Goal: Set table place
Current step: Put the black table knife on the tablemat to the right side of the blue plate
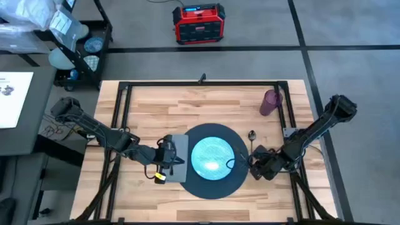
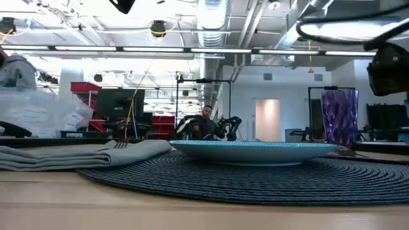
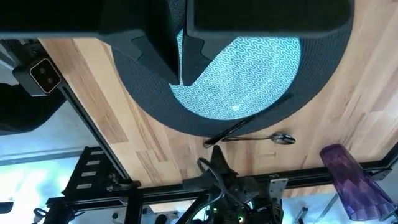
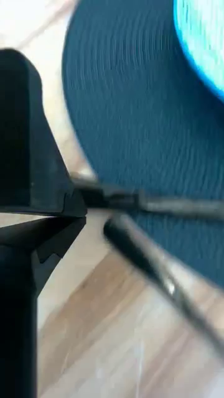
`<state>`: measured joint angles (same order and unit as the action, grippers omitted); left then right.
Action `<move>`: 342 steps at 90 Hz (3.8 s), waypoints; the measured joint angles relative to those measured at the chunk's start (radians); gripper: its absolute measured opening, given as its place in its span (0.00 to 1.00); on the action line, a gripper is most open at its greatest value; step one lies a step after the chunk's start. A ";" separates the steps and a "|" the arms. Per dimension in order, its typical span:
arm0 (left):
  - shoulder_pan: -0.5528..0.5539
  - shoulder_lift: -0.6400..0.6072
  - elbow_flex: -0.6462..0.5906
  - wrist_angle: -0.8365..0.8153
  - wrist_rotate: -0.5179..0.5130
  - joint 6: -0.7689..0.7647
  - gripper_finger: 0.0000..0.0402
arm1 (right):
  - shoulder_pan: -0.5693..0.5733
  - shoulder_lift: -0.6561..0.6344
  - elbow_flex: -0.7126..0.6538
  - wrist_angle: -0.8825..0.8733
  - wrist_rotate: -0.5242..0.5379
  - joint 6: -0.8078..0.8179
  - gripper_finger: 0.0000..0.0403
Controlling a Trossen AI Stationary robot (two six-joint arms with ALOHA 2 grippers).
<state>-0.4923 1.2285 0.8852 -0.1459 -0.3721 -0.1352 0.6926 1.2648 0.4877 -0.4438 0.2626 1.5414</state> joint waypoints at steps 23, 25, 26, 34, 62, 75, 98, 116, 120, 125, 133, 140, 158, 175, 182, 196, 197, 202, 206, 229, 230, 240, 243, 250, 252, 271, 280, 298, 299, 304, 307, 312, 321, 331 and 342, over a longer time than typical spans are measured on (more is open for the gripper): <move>0.000 0.000 0.000 0.000 0.000 0.000 0.00 | 0.000 0.000 0.000 0.004 -0.035 -0.005 0.00; 0.000 0.000 0.000 0.000 0.000 0.000 0.00 | 0.000 0.000 0.000 0.005 -0.042 -0.005 0.00; 0.000 0.000 0.000 0.000 0.000 0.000 0.00 | 0.000 0.000 0.000 0.006 -0.046 -0.005 0.00; 0.000 0.000 0.000 -0.001 0.000 0.000 0.00 | 0.001 0.000 0.000 0.016 -0.059 -0.005 0.00; -0.002 0.000 0.000 0.022 0.000 -0.012 0.00 | 0.026 -0.003 0.024 0.117 0.276 -0.071 0.00; 0.000 0.000 0.000 0.020 0.000 0.003 0.00 | 0.090 -0.015 0.033 0.450 0.654 -0.415 0.00; 0.000 0.000 0.000 0.026 -0.003 -0.022 0.00 | 0.160 -0.017 0.035 1.244 0.835 -1.322 0.00; 0.000 0.000 0.000 0.023 -0.003 -0.045 0.00 | 0.188 -0.017 0.035 1.446 0.751 -1.581 0.00; 0.000 0.000 0.000 0.022 -0.003 -0.045 0.00 | 0.188 -0.017 0.035 1.447 0.742 -1.596 0.00; 0.000 0.000 0.000 0.023 -0.003 -0.045 0.00 | 0.184 -0.017 0.035 1.447 0.738 -1.601 0.00; 0.000 0.000 0.000 0.023 -0.003 -0.045 0.00 | 0.167 -0.017 0.036 1.448 0.731 -1.603 0.00; 0.000 0.000 0.000 0.023 -0.003 -0.045 0.00 | 0.155 -0.016 0.049 1.444 0.731 -1.603 0.00; 0.000 0.000 0.000 0.022 -0.003 -0.045 0.00 | 0.171 -0.016 0.064 1.435 0.727 -1.602 0.00; 0.001 0.000 0.000 0.022 -0.003 -0.045 0.00 | 0.190 -0.016 0.064 1.348 0.731 -1.526 0.00; 0.001 0.000 0.000 0.022 -0.003 -0.045 0.00 | 0.191 -0.016 0.065 1.242 0.779 -1.416 0.00; 0.001 0.000 0.000 0.022 -0.004 -0.045 0.00 | 0.170 -0.016 0.065 0.742 0.820 -0.883 0.00; 0.001 0.000 0.000 0.022 -0.004 -0.045 0.00 | 0.165 -0.016 0.065 0.697 0.806 -0.833 0.00; 0.001 0.000 0.000 0.022 -0.004 -0.045 0.00 | 0.140 -0.009 0.065 0.469 0.728 -0.560 0.00; 0.001 0.000 0.000 0.022 -0.004 -0.045 0.00 | 0.124 0.011 0.065 0.316 0.677 -0.361 0.00; 0.001 0.000 0.000 0.022 -0.005 -0.045 0.00 | 0.101 0.078 0.065 0.089 0.447 -0.045 0.00; 0.001 0.000 0.000 0.022 -0.005 -0.045 0.00 | 0.099 0.079 0.065 0.088 0.434 -0.045 0.00; 0.001 0.000 0.000 0.028 -0.005 -0.034 0.00 | 0.079 0.083 0.081 0.060 0.325 -0.049 0.02; 0.001 0.000 0.000 0.029 -0.005 -0.025 0.00 | 0.076 0.083 0.087 0.052 0.310 -0.051 0.04; 0.001 0.000 0.000 0.024 -0.005 -0.017 0.00 | 0.078 0.083 0.106 0.012 0.291 -0.047 0.08; 0.001 0.000 0.000 0.023 -0.005 -0.016 0.00 | 0.082 0.083 0.113 -0.008 0.289 -0.042 0.09; 0.001 0.000 0.000 0.018 -0.005 -0.049 0.00 | 0.159 0.082 0.147 -0.323 0.275 0.262 0.06; 0.001 0.000 0.000 -0.007 -0.005 -0.058 0.00 | 0.190 0.082 0.137 -0.236 0.256 0.272 0.01; 0.001 0.000 0.000 -0.008 -0.004 -0.053 0.00 | 0.190 0.107 0.130 -0.200 0.226 0.283 0.00; 0.001 0.000 0.000 -0.008 -0.004 -0.053 0.00 | 0.188 0.111 0.130 -0.200 0.221 0.284 0.00; 0.001 0.000 0.000 -0.007 -0.004 -0.053 0.00 | 0.186 0.133 0.130 -0.195 0.187 0.284 0.00; 0.001 0.000 0.000 -0.007 -0.004 -0.054 0.00 | 0.184 0.149 0.130 -0.193 0.167 0.285 0.00; 0.001 0.000 0.000 -0.007 -0.004 -0.060 0.00 | 0.183 0.174 0.130 -0.186 0.147 0.286 0.00; 0.001 0.000 0.000 -0.007 -0.004 -0.068 0.00 | 0.182 0.207 0.130 -0.152 0.147 0.285 0.00; 0.001 0.000 0.000 -0.007 -0.004 -0.069 0.00 | 0.182 0.226 0.130 -0.128 0.158 0.280 0.00; 0.001 0.000 0.000 -0.007 -0.004 -0.071 0.00 | 0.182 0.225 0.130 -0.108 0.166 0.267 0.00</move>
<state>-0.4911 1.2289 0.8856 -0.1528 -0.3759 -0.2060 0.8744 1.4903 0.6174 -0.5519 0.4288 1.8080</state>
